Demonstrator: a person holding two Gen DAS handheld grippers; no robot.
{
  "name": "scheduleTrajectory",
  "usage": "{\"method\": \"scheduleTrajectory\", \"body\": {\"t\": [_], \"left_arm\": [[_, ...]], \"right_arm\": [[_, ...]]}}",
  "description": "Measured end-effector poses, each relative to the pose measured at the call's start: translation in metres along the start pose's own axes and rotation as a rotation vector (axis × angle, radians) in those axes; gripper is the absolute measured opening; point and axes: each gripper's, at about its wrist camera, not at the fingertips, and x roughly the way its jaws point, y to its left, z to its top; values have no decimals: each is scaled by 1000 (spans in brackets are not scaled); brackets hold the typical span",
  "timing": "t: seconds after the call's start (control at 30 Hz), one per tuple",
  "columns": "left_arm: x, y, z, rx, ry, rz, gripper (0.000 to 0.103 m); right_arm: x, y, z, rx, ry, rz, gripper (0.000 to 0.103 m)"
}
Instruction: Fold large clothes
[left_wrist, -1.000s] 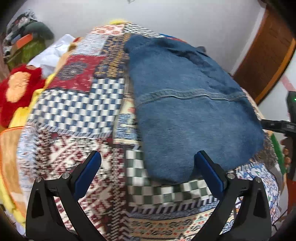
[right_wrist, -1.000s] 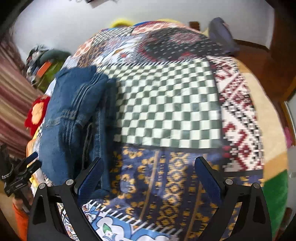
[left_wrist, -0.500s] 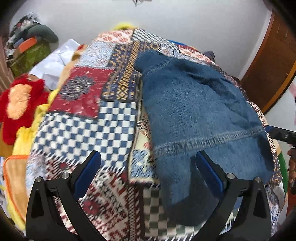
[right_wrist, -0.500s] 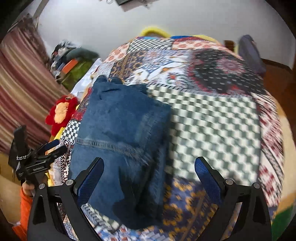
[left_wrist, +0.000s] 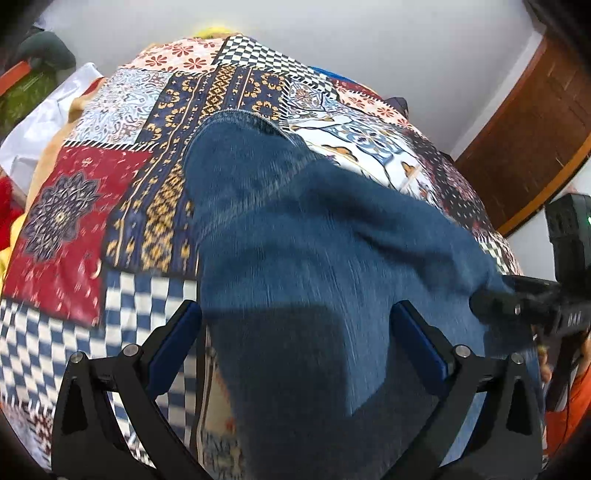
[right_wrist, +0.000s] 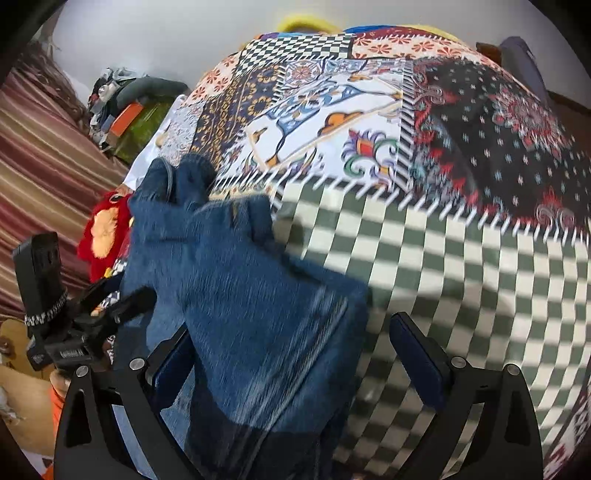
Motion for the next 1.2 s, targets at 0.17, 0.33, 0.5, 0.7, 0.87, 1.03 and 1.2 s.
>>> {"method": "scheduleTrajectory", "body": {"t": [0.17, 0.33, 0.5, 0.7, 0.87, 1.03, 1.2], "left_arm": [[10, 10, 16, -39, 20, -10, 103], [-10, -2, 6, 25, -47, 87, 103], [-39, -15, -11, 119, -89, 169, 103], [-70, -13, -34, 140, -110, 175, 103], [-76, 5, -60, 33, -56, 72, 103], [-50, 27, -80, -114, 73, -150, 103], [-18, 43, -81, -243, 146, -297, 103]], "right_arm": [[3, 0, 17, -55, -40, -77, 98], [-10, 14, 11, -89, -91, -158, 98], [-37, 39, -10, -216, -130, -231, 98], [-61, 55, -42, -265, -120, -191, 99], [-65, 38, -64, -156, -77, -75, 99], [-47, 6, -78, -35, -10, -7, 99], [-24, -19, -73, 66, 51, 161, 99]]}}
